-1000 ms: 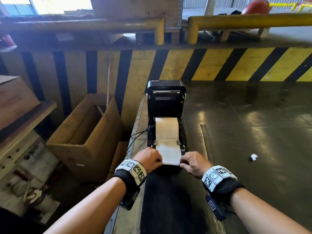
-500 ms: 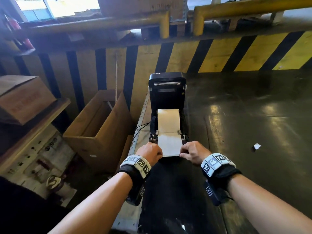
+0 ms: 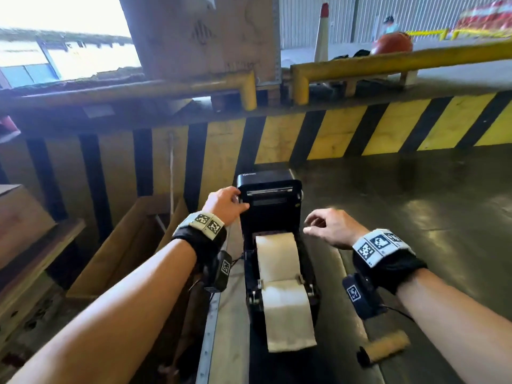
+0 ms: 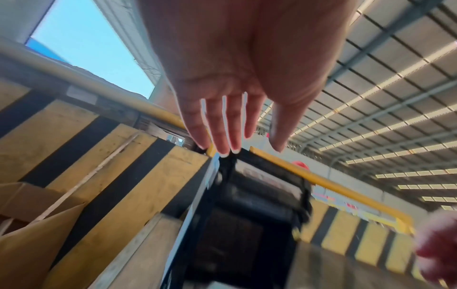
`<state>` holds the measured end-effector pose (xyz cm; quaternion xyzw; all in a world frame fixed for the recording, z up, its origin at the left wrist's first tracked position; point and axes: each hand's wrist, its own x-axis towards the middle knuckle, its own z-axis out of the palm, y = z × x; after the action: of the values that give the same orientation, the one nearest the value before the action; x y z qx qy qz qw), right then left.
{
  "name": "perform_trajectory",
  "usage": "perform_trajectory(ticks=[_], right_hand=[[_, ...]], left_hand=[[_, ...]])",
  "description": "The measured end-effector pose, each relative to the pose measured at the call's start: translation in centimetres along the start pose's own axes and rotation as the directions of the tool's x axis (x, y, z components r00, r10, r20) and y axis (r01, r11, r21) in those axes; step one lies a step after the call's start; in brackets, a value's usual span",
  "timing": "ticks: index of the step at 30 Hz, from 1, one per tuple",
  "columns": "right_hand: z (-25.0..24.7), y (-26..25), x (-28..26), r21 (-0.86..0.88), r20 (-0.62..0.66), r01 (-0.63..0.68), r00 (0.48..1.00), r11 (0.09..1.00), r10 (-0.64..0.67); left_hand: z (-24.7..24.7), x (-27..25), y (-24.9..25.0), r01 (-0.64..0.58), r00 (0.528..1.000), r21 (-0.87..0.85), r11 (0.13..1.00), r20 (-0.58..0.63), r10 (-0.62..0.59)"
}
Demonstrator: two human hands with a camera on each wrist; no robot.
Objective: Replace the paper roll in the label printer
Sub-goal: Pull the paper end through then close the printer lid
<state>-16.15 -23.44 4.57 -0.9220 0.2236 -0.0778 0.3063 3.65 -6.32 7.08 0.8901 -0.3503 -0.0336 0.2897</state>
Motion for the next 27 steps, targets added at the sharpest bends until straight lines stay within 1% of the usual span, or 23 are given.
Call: perform_trajectory(ticks=[2, 3, 5, 8, 10, 12, 15, 18, 23, 26, 27], right_hand=[[-1.1, -0.4, 2.4, 0.051, -0.069, -0.032, 0.997, 0.998, 0.035], [-1.5, -0.4, 3.6, 0.071, -0.096, -0.050, 0.994, 0.996, 0.057], [-1.9, -0.5, 6.1, 0.100, -0.139, -0.084, 0.986, 0.991, 0.097], [-1.9, -0.8, 9.7, 0.153, -0.189, -0.122, 0.971, 0.981, 0.150], [-1.6, -0.7, 11.6, 0.219, -0.191, -0.153, 0.962, 0.964, 0.197], [-1.1, -0.6, 13.1, 0.260, -0.167, -0.178, 0.960, 0.949, 0.226], [0.0, -0.5, 14.6, 0.277, -0.123, -0.200, 0.963, 0.940, 0.241], [1.2, -0.2, 15.0, 0.329, -0.128, -0.179, 0.964, 0.927, 0.232], [2.1, 0.0, 12.6, 0.425, -0.195, -0.104, 0.960, 0.899, 0.203], [2.5, 0.3, 10.5, 0.456, -0.218, -0.076, 0.957, 0.887, 0.194], [2.6, 0.4, 9.6, 0.460, -0.226, -0.068, 0.955, 0.885, 0.190]], left_hand=[[-1.3, 3.2, 0.3, 0.052, 0.995, -0.068, 0.996, -0.087, -0.058], [-1.5, 4.4, 0.4, 0.079, 0.991, -0.106, 0.991, -0.102, -0.090], [-1.4, 6.7, 0.1, 0.139, 0.985, -0.162, 0.977, -0.082, -0.154], [0.1, 9.3, -0.2, 0.201, 0.979, -0.224, 0.954, 0.006, -0.205], [1.4, 10.3, -0.3, 0.226, 0.974, -0.273, 0.935, 0.049, -0.222], [2.6, 10.9, -0.7, 0.233, 0.972, -0.287, 0.929, 0.051, -0.228], [3.7, 11.3, -1.6, 0.229, 0.973, -0.314, 0.922, 0.048, -0.225], [4.2, 10.6, -2.1, 0.214, 0.977, -0.373, 0.903, 0.061, -0.206], [4.4, 7.5, -1.7, 0.137, 0.988, -0.453, 0.881, 0.003, -0.152], [4.4, 5.3, -1.8, 0.105, 0.994, -0.507, 0.855, 0.025, -0.107], [4.5, 4.6, -2.0, 0.111, 0.994, -0.529, 0.841, 0.053, -0.097]])
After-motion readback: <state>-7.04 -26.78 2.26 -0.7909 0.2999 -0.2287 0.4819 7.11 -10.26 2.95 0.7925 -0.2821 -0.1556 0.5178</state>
